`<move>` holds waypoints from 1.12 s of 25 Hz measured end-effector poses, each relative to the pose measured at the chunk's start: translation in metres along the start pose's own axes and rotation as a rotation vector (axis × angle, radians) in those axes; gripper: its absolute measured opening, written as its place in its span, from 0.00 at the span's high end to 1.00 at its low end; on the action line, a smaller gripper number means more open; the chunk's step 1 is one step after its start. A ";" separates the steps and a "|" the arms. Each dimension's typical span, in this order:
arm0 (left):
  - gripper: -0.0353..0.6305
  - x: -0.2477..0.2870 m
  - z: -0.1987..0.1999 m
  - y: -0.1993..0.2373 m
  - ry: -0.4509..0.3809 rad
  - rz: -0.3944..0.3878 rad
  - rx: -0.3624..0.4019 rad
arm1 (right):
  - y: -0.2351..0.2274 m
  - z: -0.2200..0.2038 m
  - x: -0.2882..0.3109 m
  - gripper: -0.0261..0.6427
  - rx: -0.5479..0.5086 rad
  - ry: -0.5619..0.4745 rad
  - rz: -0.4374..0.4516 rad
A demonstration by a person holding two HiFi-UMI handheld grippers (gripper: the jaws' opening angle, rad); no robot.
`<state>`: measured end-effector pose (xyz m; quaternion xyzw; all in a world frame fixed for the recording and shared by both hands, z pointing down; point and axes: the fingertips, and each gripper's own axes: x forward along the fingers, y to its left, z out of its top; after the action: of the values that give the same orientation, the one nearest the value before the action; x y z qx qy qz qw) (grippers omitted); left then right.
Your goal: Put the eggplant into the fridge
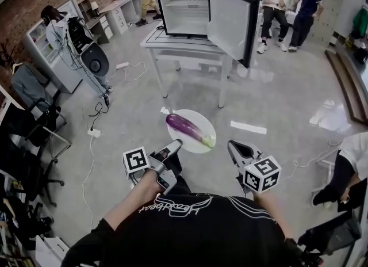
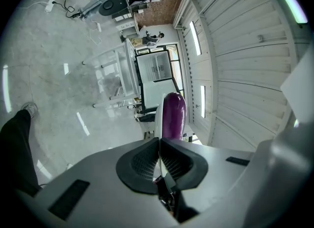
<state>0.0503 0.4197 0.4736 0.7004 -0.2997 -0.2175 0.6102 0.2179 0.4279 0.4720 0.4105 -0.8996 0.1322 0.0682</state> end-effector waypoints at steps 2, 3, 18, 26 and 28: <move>0.92 0.006 0.000 -0.008 0.010 -0.014 0.008 | -0.007 -0.002 0.000 0.95 0.022 0.002 -0.017; 0.92 0.008 0.001 -0.009 0.016 -0.013 0.015 | -0.008 -0.003 0.000 0.95 0.027 0.000 -0.021; 0.92 0.042 0.034 0.009 0.057 0.011 0.026 | -0.033 0.014 0.045 0.95 0.005 -0.023 -0.035; 0.92 0.079 0.124 0.034 0.047 0.036 0.013 | -0.064 0.041 0.137 0.95 -0.013 -0.001 -0.019; 0.92 0.094 0.152 0.041 0.048 0.038 0.006 | -0.076 0.047 0.165 0.95 -0.012 0.009 -0.022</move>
<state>0.0099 0.2423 0.4953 0.7014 -0.2990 -0.1879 0.6192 0.1670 0.2473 0.4791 0.4192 -0.8956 0.1281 0.0761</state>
